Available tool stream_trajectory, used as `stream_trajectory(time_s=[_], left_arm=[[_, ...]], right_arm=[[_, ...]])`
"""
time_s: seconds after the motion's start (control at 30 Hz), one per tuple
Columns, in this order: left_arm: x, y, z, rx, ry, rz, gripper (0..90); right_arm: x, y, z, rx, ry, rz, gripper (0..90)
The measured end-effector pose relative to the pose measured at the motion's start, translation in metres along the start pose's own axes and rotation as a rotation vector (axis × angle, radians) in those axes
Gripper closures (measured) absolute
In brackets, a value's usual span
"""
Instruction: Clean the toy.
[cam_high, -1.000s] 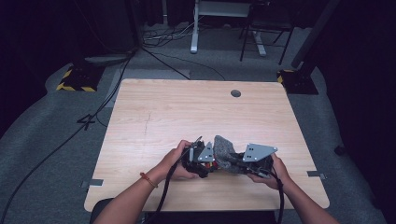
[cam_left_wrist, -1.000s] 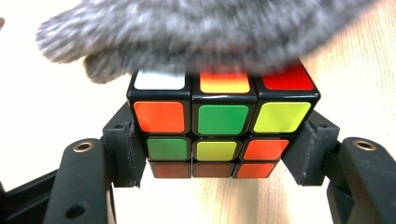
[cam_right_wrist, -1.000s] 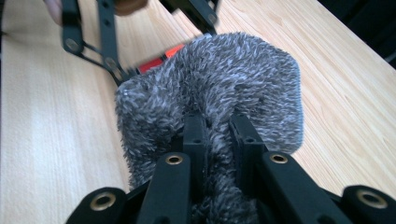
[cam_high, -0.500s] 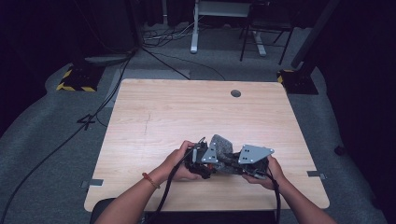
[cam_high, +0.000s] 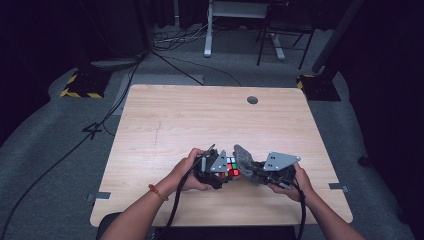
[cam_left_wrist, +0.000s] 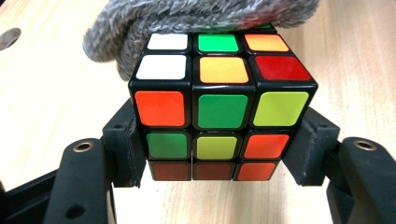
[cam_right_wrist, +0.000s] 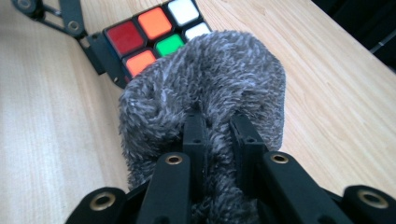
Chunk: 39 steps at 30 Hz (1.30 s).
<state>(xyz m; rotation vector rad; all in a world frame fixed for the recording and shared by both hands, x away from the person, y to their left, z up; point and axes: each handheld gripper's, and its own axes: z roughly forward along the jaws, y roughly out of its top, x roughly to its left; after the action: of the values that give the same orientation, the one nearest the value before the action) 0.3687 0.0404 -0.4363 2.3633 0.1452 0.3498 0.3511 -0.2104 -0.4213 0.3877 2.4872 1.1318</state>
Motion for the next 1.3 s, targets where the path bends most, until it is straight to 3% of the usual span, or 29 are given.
stream_trajectory(time_s=[0.1,0.23,0.33,0.43,0.57,0.8,0.97,1.03,1.07,1.13,1.2,1.3], left_arm=[[-0.001,0.001,0.002,0.002,-0.005,0.002,34.1],[-0.005,0.003,0.010,0.013,-0.023,0.002,34.1],[-0.008,0.003,0.015,0.018,-0.036,-0.002,34.1],[-0.009,0.002,0.015,0.022,-0.035,-0.004,34.0],[-0.007,0.001,0.009,0.005,-0.030,-0.005,34.1],[-0.004,0.000,-0.005,-0.055,-0.012,-0.014,34.1],[-0.003,0.001,-0.010,-0.093,-0.012,-0.011,34.1],[-0.003,0.001,-0.009,-0.108,-0.022,-0.012,34.0],[-0.003,0.002,-0.009,-0.108,-0.026,-0.014,34.0],[-0.004,0.002,-0.006,-0.083,-0.012,-0.003,33.5],[-0.005,0.001,-0.003,-0.074,-0.020,-0.003,33.0],[-0.006,0.003,0.000,-0.062,-0.017,0.011,33.0]], right_arm=[[0.002,0.003,-0.003,-0.015,0.002,-0.007,78.9],[0.011,0.014,-0.002,-0.058,0.039,-0.027,78.8],[0.021,0.022,0.004,-0.056,0.046,-0.068,78.7],[0.022,0.024,0.006,-0.053,0.045,-0.072,78.7],[0.012,0.018,0.005,-0.043,0.013,-0.043,78.6],[-0.008,-0.004,-0.003,-0.032,-0.007,0.056,78.5],[-0.015,-0.011,0.000,-0.049,0.035,0.117,78.6],[-0.014,-0.010,0.001,-0.084,0.073,0.130,78.6],[-0.013,-0.010,0.003,-0.110,0.109,0.141,78.7],[-0.010,-0.008,0.006,-0.114,0.108,0.137,78.8],[-0.011,-0.009,0.005,-0.144,0.141,0.155,78.9],[-0.010,-0.008,0.003,-0.155,0.148,0.140,78.9]])
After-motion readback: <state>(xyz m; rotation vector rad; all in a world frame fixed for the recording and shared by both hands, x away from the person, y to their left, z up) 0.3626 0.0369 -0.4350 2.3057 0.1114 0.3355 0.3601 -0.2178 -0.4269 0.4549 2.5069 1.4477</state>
